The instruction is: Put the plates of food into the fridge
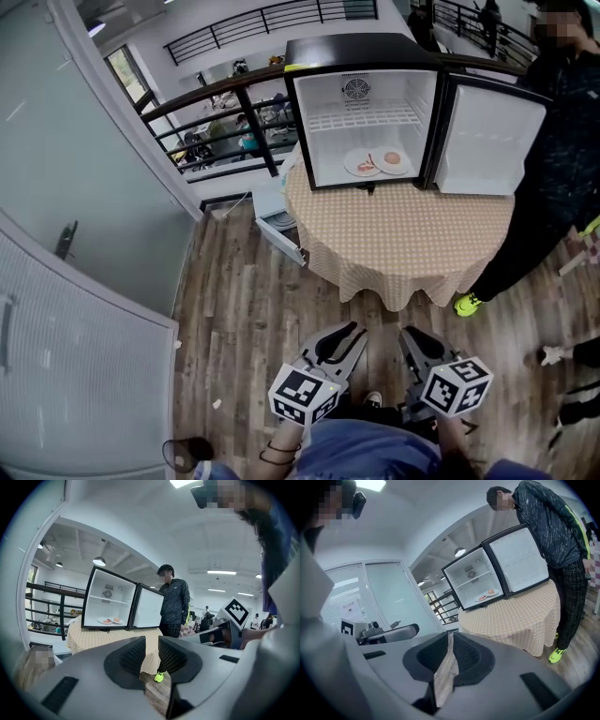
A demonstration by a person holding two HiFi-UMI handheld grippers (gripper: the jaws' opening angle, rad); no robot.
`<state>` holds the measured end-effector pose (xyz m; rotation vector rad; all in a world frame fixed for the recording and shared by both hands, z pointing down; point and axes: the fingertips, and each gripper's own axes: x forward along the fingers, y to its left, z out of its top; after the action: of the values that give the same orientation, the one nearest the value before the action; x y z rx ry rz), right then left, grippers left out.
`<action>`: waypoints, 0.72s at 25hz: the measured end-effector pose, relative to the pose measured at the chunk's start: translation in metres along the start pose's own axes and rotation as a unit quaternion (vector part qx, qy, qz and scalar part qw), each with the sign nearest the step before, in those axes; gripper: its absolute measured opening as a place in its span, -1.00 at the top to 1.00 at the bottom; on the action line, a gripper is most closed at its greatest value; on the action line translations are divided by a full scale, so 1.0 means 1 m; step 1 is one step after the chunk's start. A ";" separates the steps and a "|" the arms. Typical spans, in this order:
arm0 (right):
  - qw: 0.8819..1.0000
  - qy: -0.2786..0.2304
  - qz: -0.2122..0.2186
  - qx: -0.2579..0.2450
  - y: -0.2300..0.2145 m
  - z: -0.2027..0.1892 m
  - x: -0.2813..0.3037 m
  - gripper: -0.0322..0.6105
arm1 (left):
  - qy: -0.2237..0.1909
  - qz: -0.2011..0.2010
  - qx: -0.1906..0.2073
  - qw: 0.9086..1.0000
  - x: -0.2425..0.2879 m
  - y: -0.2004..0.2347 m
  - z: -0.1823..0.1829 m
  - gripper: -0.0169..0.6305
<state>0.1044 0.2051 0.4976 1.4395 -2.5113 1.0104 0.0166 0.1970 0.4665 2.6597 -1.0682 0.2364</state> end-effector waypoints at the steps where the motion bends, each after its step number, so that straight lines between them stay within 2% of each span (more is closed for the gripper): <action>1: 1.000 0.000 0.003 -0.003 -0.001 -0.002 -0.003 0.75 | 0.000 0.000 0.002 1.000 0.000 -0.005 -0.001 0.66; 9: 1.000 -0.001 0.011 -0.016 0.000 -0.005 -0.026 0.78 | -0.013 0.002 0.015 1.000 -0.003 -0.033 0.004 0.66; 18: 1.000 -0.006 0.004 -0.026 -0.008 -0.006 -0.038 0.79 | -0.016 0.005 0.017 1.000 -0.004 -0.043 0.001 0.66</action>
<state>0.1306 0.2340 0.4917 1.4274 -2.5329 0.9339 0.0438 0.2296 0.4564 2.6972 -1.0985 0.2155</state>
